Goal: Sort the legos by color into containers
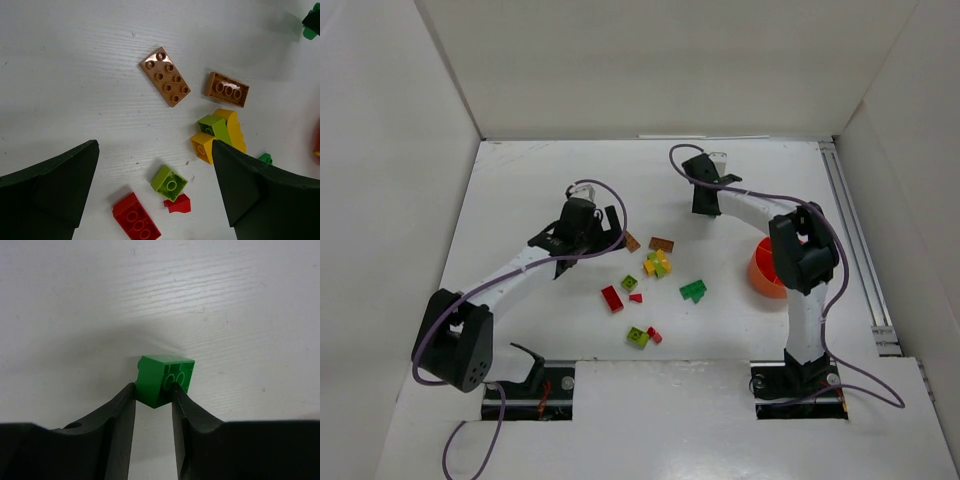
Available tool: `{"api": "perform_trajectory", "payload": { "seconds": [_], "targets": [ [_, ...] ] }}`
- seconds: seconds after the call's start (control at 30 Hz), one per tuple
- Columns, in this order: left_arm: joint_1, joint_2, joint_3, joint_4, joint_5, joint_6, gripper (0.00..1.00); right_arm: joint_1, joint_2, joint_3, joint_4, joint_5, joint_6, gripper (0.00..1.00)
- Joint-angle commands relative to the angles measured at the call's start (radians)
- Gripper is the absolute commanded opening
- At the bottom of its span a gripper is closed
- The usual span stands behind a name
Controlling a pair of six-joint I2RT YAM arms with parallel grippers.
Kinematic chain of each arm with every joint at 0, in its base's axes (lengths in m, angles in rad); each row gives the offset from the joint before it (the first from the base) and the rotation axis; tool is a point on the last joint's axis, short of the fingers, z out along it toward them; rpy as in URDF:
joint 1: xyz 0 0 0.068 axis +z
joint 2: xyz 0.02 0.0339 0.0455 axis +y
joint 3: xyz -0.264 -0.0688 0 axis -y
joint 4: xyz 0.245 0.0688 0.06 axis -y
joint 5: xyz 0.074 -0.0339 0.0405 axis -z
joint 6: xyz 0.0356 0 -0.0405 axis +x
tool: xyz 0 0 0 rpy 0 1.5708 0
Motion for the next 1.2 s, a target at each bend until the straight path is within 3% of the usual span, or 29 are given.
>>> {"api": "perform_trajectory", "payload": {
  "seconds": [0.0, 0.27, 0.63, 0.87, 1.17],
  "targets": [
    [0.004, -0.047, 0.02, 0.037, 0.016, 0.01, 0.94, 0.037, -0.113, -0.006, -0.025, 0.063, -0.01, 0.0],
    [0.004, -0.066, 0.02, 0.037, 0.034, 0.041, 0.95, 0.059, -0.355, -0.176, -0.047, 0.03, -0.055, 0.0],
    [0.004, -0.064, 0.011, 0.103, 0.102, 0.085, 1.0, -0.068, -0.956, -0.554, -0.146, -0.148, -0.055, 0.0],
    [0.004, -0.033, 0.002, 0.112, 0.126, 0.085, 1.0, -0.151, -1.064, -0.63, -0.142, -0.198, -0.099, 0.0],
    [0.004, -0.024, 0.002, 0.112, 0.136, 0.085, 1.0, -0.225, -1.006, -0.63, -0.061, -0.263, -0.168, 0.01]
  ]
}}
